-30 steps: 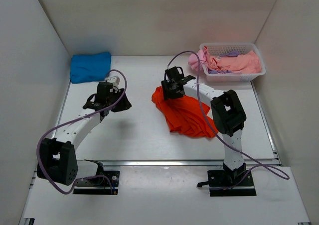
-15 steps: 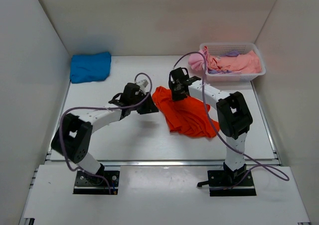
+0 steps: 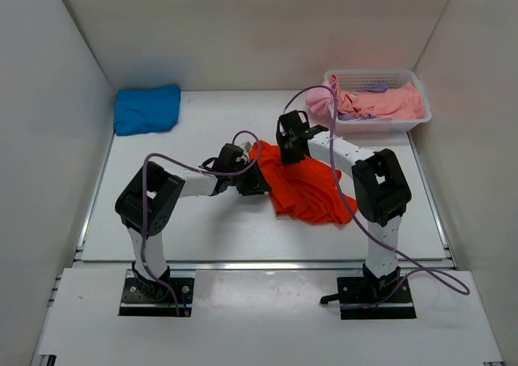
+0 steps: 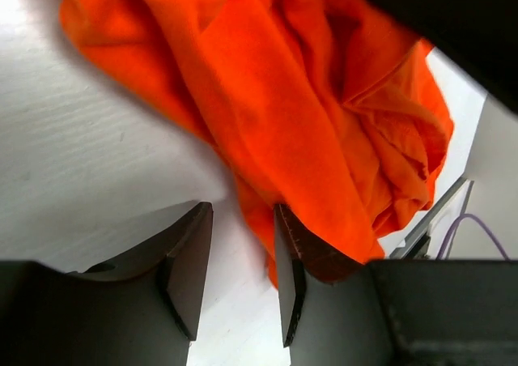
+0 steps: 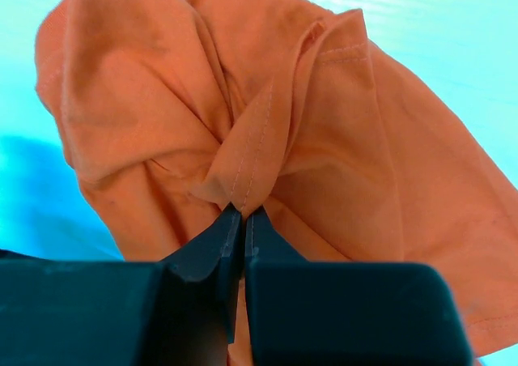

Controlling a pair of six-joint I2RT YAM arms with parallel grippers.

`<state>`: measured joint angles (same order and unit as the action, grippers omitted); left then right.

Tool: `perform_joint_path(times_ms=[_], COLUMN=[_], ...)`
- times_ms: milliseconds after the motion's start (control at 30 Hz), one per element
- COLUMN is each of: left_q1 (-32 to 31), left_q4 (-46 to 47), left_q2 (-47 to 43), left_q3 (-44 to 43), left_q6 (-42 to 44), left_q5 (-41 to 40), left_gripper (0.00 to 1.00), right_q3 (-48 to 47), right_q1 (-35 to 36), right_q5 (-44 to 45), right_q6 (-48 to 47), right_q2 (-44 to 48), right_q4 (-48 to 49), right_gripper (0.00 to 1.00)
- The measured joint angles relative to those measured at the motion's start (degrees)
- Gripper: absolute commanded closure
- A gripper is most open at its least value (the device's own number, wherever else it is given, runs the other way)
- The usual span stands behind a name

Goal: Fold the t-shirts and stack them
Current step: Flatten out the tshirt

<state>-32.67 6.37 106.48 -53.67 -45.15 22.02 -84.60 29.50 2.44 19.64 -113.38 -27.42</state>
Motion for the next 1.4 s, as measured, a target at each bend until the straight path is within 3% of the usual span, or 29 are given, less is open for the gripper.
perform_joint_path(times_ms=[533, 600, 667, 700, 900, 1100, 1233, 1400], left_q1=[-0.2, -0.39, -0.66, -0.74, 0.57, 10.32, 18.67, 25.57], left_q4=[8.33, 8.26, 8.2, 8.13, 7.1, -3.15, -9.68, -16.48], left_q2=[1.27, 2.27, 3.67, 4.33, 4.5, -10.21, -23.89, -39.52], left_q3=[-0.04, -0.44, -0.9, -1.09, -1.22, -3.89, -12.44, -20.72], left_q6=[-6.95, -7.21, -7.63, -7.78, -8.2, -4.04, 0.26, 5.7], left_q5=[0.37, 0.57, 0.83, 0.98, 1.97, 0.26, -2.19, -6.75], left_gripper=[0.54, 0.62, 0.9, 0.97, 1.0, 1.0, 1.0, 1.0], right_q3=[2.86, 2.86, 2.86, 2.86, 2.08, -2.64, -2.64, 0.98], right_q1=[-1.4, -1.46, -1.51, -1.51, -1.46, -1.09, -3.32, -14.29], right_q5=[-1.27, -1.44, -1.51, -1.51, -0.92, 2.45, 1.49, -2.36], right_q6=[0.09, 0.09, 0.09, 0.11, -0.42, -1.75, -1.01, 1.81], right_q2=[0.02, 0.02, 0.02, 0.02, 0.72, 9.53, 25.0, 45.97], right_q4=[1.4, 1.4, 1.38, 1.4, -0.92, -7.17, -5.92, -0.31], right_gripper=[1.0, 1.0, 1.0, 1.0, 1.0, 1.0, 1.0, 1.0])
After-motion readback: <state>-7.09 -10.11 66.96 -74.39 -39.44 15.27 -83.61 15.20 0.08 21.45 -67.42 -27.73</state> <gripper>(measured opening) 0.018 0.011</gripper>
